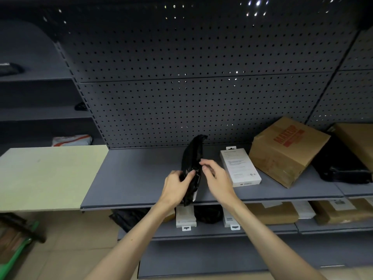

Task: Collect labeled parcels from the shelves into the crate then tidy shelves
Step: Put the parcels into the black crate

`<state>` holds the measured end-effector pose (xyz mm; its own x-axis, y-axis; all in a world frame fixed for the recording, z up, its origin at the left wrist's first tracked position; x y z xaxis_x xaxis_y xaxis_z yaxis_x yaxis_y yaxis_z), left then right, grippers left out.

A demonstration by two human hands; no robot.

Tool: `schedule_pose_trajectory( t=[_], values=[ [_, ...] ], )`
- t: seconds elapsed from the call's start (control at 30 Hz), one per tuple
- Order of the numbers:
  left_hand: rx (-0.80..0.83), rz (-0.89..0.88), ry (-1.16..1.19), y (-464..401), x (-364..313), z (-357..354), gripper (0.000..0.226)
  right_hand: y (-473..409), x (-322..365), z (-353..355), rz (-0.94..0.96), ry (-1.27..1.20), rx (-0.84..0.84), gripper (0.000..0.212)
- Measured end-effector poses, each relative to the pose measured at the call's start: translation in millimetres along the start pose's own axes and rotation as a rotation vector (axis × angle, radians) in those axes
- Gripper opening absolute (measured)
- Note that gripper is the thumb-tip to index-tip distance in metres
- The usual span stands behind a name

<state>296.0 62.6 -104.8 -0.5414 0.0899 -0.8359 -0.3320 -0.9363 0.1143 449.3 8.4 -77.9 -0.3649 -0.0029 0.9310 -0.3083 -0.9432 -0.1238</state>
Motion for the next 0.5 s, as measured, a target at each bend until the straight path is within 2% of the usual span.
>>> schedule_pose_trajectory(
  t=[0.03, 0.1, 0.27, 0.5],
  values=[
    [-0.025, 0.006, 0.009, -0.7, 3.5, 5.7, 0.045, -1.5, 0.0, -1.7, 0.002, -0.011, -0.003, 0.024],
    [-0.054, -0.005, 0.069, -0.2, 7.6, 17.6, 0.057, -5.3, -1.8, -3.2, -0.016, -0.034, -0.015, 0.022],
    [0.054, -0.183, 0.106, -1.8, 5.7, 28.2, 0.075, -14.9, -20.5, -6.0, -0.117, 0.037, 0.006, 0.026],
    [0.044, 0.017, 0.159, -15.7, 52.8, 44.1, 0.062, -16.4, -54.9, -28.0, -0.281, 0.097, 0.135, 0.031]
  ],
)
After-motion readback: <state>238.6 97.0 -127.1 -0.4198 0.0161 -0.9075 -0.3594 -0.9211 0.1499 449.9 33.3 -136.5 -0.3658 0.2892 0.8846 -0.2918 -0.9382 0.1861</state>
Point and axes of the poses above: each hand's wrist, its own y-axis away from the middle knuckle, its own z-axis out of the back of the hand, x = y × z, the point moved 10 cm from there along -y, towards the middle knuckle, and after that the axes turned 2 degrees about x, right-handed, at the moved point
